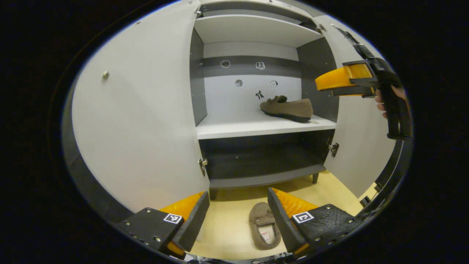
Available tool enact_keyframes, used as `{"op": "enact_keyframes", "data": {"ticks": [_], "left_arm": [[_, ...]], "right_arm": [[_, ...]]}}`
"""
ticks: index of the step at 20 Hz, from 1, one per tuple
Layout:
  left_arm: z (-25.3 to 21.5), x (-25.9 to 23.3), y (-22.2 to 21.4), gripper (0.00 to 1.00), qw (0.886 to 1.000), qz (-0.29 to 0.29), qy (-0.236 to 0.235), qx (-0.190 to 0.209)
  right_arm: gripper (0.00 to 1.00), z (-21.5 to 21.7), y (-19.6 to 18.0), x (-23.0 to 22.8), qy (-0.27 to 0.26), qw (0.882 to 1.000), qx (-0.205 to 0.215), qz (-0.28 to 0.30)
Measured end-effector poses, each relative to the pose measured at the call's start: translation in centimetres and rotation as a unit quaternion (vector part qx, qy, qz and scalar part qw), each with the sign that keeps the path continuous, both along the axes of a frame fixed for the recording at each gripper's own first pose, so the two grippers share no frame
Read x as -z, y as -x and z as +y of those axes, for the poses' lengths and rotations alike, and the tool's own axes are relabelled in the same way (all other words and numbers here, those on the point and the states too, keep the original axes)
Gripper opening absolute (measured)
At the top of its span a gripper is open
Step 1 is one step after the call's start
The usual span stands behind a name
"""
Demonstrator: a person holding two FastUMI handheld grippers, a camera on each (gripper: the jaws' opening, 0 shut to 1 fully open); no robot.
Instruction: Grab one shoe with the right hand and put it into the shoe cabinet, grab the other shoe with the left hand and put it into the shoe cabinet; then close the right door with the right hand and the left door with the left hand.
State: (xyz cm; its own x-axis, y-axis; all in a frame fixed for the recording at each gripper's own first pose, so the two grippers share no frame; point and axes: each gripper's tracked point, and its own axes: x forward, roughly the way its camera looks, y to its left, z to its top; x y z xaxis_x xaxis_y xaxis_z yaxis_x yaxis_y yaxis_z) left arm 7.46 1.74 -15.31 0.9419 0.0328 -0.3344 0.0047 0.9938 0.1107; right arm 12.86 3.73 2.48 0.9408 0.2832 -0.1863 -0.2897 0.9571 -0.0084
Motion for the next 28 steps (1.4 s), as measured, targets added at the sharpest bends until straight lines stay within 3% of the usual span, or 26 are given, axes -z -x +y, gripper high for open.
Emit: {"op": "enact_keyframes", "data": {"ticks": [7, 14, 17, 18, 20, 21, 22, 26, 28], "left_arm": [[-1.0, 9.0, 0.4, 0.93, 0.994, 0.093, -0.006, 0.057], [-3.1, 16.5, -0.3, 0.93, 0.981, 0.155, -0.014, 0.112], [-2.9, 19.3, -1.2, 0.93, 0.976, 0.182, -0.035, 0.111], [-2.9, 20.0, -1.5, 0.99, 0.975, 0.189, -0.037, 0.112], [-3.5, 22.1, -2.3, 0.99, 0.97, 0.21, -0.032, 0.117], [-3.3, 22.8, -2.5, 0.92, 0.968, 0.222, -0.03, 0.116], [-3.1, 23.4, -2.9, 0.99, 0.966, 0.231, -0.023, 0.11], [-2.8, 24.9, -4.5, 0.68, 0.961, 0.264, 0.0, 0.086], [-3.2, 25.1, -5.0, 0.67, 0.959, 0.266, 0.002, 0.093]], "right_arm": [[0.99, -1.9, 7.0, 5.2, -0.006, 0.999, 0.033, 0.023], [0.99, -4.5, 14.2, 6.6, 0.012, 0.996, 0.079, 0.026], [0.99, -6.1, 17.5, 6.3, 0.024, 0.994, 0.102, 0.014], [0.99, -6.7, 18.6, 6.2, 0.026, 0.993, 0.111, 0.012], [0.99, -8.5, 20.1, 6.0, 0.025, 0.99, 0.137, 0.006], [0.99, -9.6, 20.7, 5.9, 0.017, 0.988, 0.154, 0.003], [0.99, -10.4, 21.2, 5.9, 0.006, 0.986, 0.168, 0.003], [0.99, -14.5, 22.5, 6.0, -0.01, 0.976, 0.217, 0.008], [0.99, -16.7, 22.8, 6.0, -0.012, 0.972, 0.235, 0.009]]}}
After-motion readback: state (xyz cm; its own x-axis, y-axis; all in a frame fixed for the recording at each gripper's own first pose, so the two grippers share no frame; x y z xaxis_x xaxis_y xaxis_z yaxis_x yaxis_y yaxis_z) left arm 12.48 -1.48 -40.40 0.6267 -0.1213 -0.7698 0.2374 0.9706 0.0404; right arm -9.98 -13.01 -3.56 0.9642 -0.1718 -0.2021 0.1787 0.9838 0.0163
